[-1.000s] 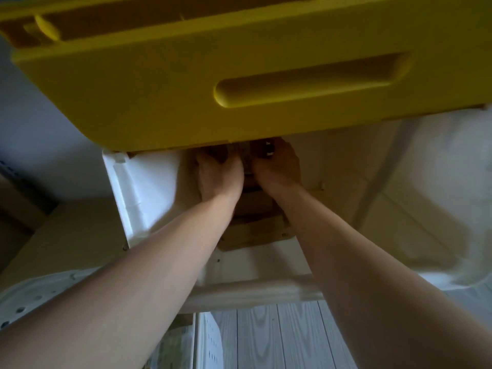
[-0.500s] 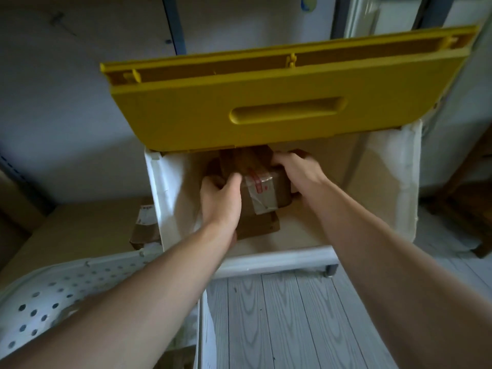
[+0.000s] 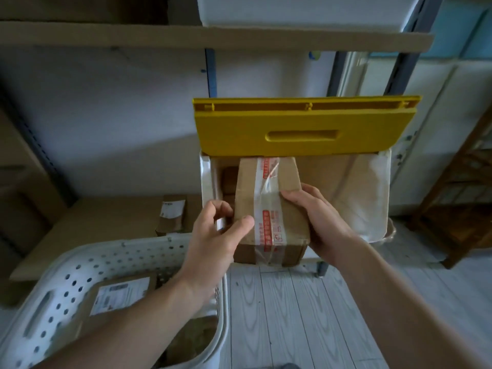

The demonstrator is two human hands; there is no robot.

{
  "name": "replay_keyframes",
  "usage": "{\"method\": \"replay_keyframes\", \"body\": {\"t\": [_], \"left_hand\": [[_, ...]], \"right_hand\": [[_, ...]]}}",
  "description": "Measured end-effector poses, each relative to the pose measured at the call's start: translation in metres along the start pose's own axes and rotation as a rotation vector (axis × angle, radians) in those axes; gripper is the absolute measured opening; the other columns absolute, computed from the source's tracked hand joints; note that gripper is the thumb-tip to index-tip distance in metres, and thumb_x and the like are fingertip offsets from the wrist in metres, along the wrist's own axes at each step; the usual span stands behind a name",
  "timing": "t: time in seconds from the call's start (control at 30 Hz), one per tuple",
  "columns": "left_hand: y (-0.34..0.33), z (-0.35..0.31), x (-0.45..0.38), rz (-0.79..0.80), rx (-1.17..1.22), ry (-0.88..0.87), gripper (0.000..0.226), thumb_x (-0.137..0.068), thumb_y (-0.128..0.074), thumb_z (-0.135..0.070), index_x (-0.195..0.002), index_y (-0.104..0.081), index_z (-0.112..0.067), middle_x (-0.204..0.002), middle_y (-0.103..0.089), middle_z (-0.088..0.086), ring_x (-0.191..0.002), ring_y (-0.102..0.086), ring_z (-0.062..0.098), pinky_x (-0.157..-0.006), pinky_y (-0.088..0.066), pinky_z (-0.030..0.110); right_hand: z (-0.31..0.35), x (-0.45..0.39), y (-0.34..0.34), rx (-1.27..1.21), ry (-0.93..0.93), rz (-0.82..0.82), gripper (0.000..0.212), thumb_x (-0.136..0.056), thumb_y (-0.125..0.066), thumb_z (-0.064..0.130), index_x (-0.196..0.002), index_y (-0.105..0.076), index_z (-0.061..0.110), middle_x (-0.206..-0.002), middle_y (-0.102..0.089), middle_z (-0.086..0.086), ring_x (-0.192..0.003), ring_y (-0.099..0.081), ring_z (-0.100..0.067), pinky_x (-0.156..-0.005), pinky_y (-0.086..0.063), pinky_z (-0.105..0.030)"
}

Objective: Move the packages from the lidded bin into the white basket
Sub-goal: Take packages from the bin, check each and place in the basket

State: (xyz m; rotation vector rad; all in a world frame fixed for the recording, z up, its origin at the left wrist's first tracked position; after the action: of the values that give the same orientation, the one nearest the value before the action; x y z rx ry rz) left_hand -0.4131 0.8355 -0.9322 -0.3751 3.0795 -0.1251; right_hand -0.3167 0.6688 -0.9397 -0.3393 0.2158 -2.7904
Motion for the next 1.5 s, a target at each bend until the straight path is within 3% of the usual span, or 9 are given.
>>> {"method": "replay_keyframes", "body": {"t": [0.13, 0.33, 0.4, 0.47, 0.63, 0.77, 1.0, 1.23, 1.5], "left_hand": [[0.036, -0.008, 0.017, 0.069, 0.031, 0.019, 0.049, -0.081, -0.076, -0.024, -0.116, -0.048, -0.006, -0.102, -0.076, 0.013, -0.098, -0.075, 0.030, -0.088, -0.059, 0.047], [0.098, -0.005, 0.023, 0.059, 0.091, 0.043, 0.036, -0.082, -0.071, -0.028, -0.109, -0.058, -0.008, -0.111, -0.071, 0.020, -0.107, -0.069, 0.037, -0.091, -0.057, 0.052], [0.109, -0.001, 0.025, 0.063, 0.196, 0.070, 0.035, -0.083, -0.068, -0.032, -0.105, -0.056, -0.008, -0.110, -0.070, 0.018, -0.103, -0.069, 0.035, -0.082, -0.059, 0.046], [0.118, -0.002, 0.024, 0.041, 0.253, 0.076, 0.044, -0.083, -0.066, -0.040, -0.111, -0.055, -0.008, -0.108, -0.070, 0.013, -0.099, -0.068, 0.030, -0.077, -0.058, 0.040], [0.156, -0.022, 0.011, -0.113, 0.292, 0.029, 0.084, -0.072, -0.076, -0.052, -0.131, -0.047, 0.000, -0.110, -0.067, 0.016, -0.096, -0.067, 0.035, -0.085, -0.057, 0.049], [0.192, -0.035, 0.005, -0.205, 0.258, -0.002, 0.069, -0.082, -0.073, -0.047, -0.128, -0.050, -0.002, -0.095, -0.070, 0.011, -0.081, -0.071, 0.025, -0.067, -0.060, 0.035], [0.233, -0.038, -0.001, -0.353, 0.187, -0.017, 0.053, -0.076, -0.070, -0.049, -0.110, -0.055, -0.011, -0.100, -0.073, 0.008, -0.090, -0.073, 0.025, -0.074, -0.057, 0.038], [0.257, -0.030, -0.015, -0.420, 0.059, -0.012, 0.048, -0.090, -0.063, -0.041, -0.117, -0.053, -0.003, -0.090, -0.076, 0.000, -0.086, -0.076, 0.018, -0.069, -0.059, 0.027], [0.280, -0.037, -0.021, -0.422, 0.022, -0.084, 0.049, -0.082, -0.062, -0.046, -0.113, -0.053, -0.009, -0.083, -0.075, -0.009, -0.081, -0.074, 0.010, -0.063, -0.058, 0.019]], "right_hand": [[-0.007, 0.012, -0.027, -0.013, 0.015, 0.067, 0.054, -0.089, -0.072, 0.033, -0.137, -0.049, 0.028, -0.109, -0.076, -0.007, -0.093, -0.076, -0.023, -0.075, -0.060, -0.041], [0.001, 0.015, -0.074, -0.003, 0.148, 0.118, 0.053, -0.081, -0.078, 0.033, -0.128, -0.053, 0.027, -0.114, -0.070, -0.011, -0.089, -0.072, -0.023, -0.069, -0.060, -0.039], [-0.002, 0.014, -0.094, -0.063, 0.155, 0.160, 0.055, -0.077, -0.072, 0.032, -0.127, -0.052, 0.019, -0.106, -0.069, -0.009, -0.082, -0.072, -0.020, -0.062, -0.059, -0.034], [-0.009, 0.012, -0.116, -0.104, 0.151, 0.191, 0.058, -0.076, -0.068, 0.032, -0.128, -0.050, 0.015, -0.099, -0.069, -0.005, -0.079, -0.072, -0.017, -0.061, -0.058, -0.030], [-0.012, -0.002, -0.165, -0.080, 0.168, 0.240, 0.058, -0.077, -0.070, 0.033, -0.128, -0.049, 0.018, -0.094, -0.074, -0.002, -0.082, -0.074, -0.019, -0.066, -0.058, -0.035], [-0.014, -0.012, -0.199, -0.081, 0.144, 0.270, 0.060, -0.075, -0.076, 0.034, -0.128, -0.049, 0.025, -0.111, -0.072, -0.014, -0.090, -0.075, -0.030, -0.071, -0.061, -0.042], [-0.020, -0.037, -0.239, -0.047, 0.136, 0.279, 0.062, -0.075, -0.076, 0.040, -0.129, -0.050, 0.026, -0.116, -0.070, -0.014, -0.095, -0.074, -0.029, -0.078, -0.061, -0.046], [-0.033, -0.058, -0.259, -0.001, 0.097, 0.260, 0.054, -0.086, -0.076, 0.038, -0.132, -0.049, 0.031, -0.121, -0.067, -0.012, -0.099, -0.074, -0.030, -0.075, -0.063, -0.044], [-0.034, -0.072, -0.276, -0.014, 0.109, 0.310, 0.042, -0.091, -0.066, 0.044, -0.129, -0.055, 0.032, -0.118, -0.070, -0.007, -0.106, -0.071, -0.027, -0.086, -0.061, -0.050]]}}
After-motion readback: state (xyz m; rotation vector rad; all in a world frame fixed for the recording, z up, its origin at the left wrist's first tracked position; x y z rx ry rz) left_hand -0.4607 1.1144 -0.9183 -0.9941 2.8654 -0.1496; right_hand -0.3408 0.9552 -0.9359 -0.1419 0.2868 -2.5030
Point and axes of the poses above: each hand's wrist, its own x-axis away from the middle knuckle, its own y-axis out of the back of the hand, z = x × y, the point moved 7 cm from there along -x, towards the middle knuckle
